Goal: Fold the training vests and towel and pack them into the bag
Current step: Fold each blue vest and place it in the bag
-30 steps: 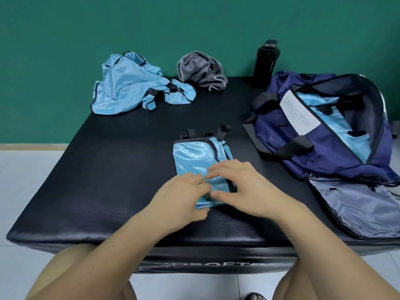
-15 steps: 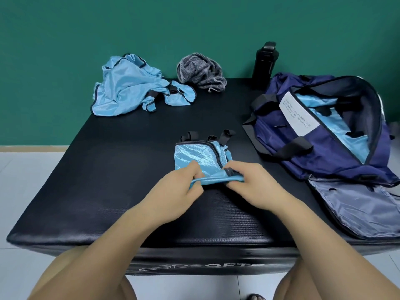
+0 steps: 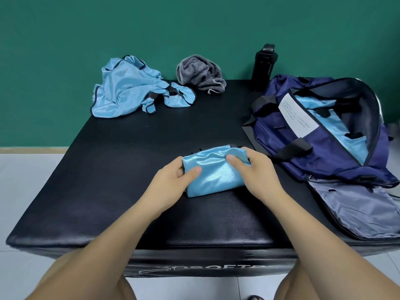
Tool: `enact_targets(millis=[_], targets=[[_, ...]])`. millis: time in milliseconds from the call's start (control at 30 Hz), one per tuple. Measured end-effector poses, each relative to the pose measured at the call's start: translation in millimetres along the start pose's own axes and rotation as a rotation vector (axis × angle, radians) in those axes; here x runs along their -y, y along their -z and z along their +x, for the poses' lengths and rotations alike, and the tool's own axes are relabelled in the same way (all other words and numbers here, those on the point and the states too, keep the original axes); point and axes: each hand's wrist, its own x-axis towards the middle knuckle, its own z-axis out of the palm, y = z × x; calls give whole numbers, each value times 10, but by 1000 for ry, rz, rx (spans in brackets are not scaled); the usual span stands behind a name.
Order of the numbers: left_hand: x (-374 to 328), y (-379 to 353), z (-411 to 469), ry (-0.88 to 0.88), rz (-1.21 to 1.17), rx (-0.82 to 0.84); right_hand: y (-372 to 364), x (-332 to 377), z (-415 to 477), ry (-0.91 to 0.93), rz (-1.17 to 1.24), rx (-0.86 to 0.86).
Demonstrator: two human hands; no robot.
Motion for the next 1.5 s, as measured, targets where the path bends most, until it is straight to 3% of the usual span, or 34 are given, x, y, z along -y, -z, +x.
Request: enact_targets(millis=[333,567,833,1067,1267,1500], targets=[[94,-174,183,82,277,-154,-69,-46,9,-112,-117,-67],[87,-237,228,121,370,-201,-158,-70,9,-161,-367,-90],[180,-245,259,89,759,-291,-238,-88,31,-58,-774,-124],[209,-208,248,37,840,-376,-319,-278,113,107,-813,-289],[216,-209,250,58,637,-350,-405,-417,114,146,-835,-377],[26,-302,195,152,86,-342,-467,-491,140,120,-808,-323]])
